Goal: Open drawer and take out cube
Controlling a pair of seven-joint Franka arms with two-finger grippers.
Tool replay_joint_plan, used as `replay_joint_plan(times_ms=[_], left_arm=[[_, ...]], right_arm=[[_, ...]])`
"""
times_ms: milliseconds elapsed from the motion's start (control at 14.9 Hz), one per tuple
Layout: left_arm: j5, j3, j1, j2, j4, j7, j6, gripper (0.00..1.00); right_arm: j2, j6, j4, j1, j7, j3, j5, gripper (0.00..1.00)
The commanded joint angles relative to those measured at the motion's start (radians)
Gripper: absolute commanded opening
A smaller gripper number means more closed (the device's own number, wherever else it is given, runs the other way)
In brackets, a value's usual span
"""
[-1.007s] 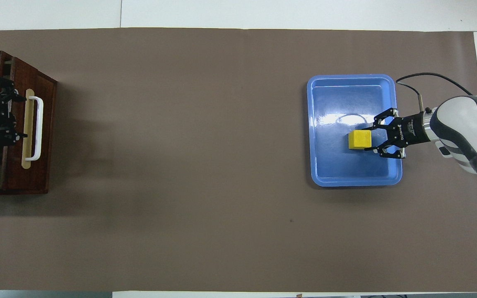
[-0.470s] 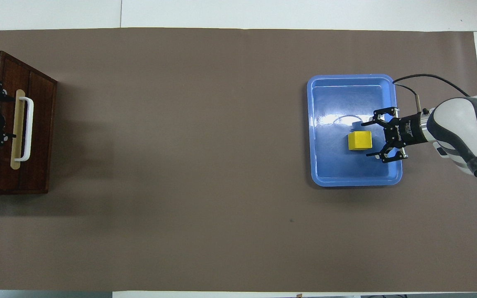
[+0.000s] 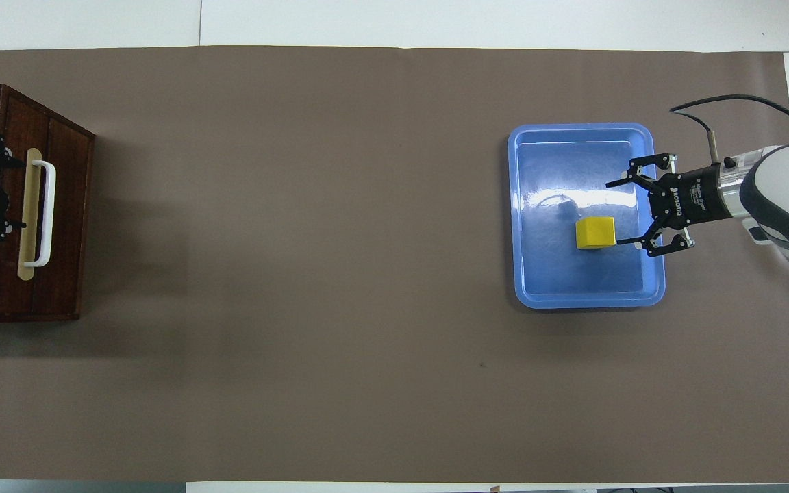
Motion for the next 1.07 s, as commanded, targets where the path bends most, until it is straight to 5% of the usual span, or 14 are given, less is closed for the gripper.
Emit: replay_joint_plan(times_ms=[0, 268, 537, 1007], left_arm=[[0.02, -0.01, -0.019, -0.041, 0.039, 0.032, -0.092, 1.0], [0.018, -0.014, -0.087, -0.155, 0.061, 0.257, -0.237, 1.0], [0.008, -0.036, -0.111, -0.206, 0.061, 0.674, -0.35, 1.0], [-0.029, -0.036, -0.125, -0.2, 0.101, 1.164, -0.436, 1.0]], right_arm=[[-0.109, -0.056, 0.002, 0.014, 0.016, 0.003, -0.103, 1.0], [-0.217, -0.19, 0.071, 0.072, -0.01, 0.007, -0.319, 1.0], [-0.318, -0.282, 0.109, 0.155, -0.241, 0.007, -0.517, 1.0], [-0.292, -0.297, 0.219, 0.129, -0.794, -0.005, -0.626, 1.0]])
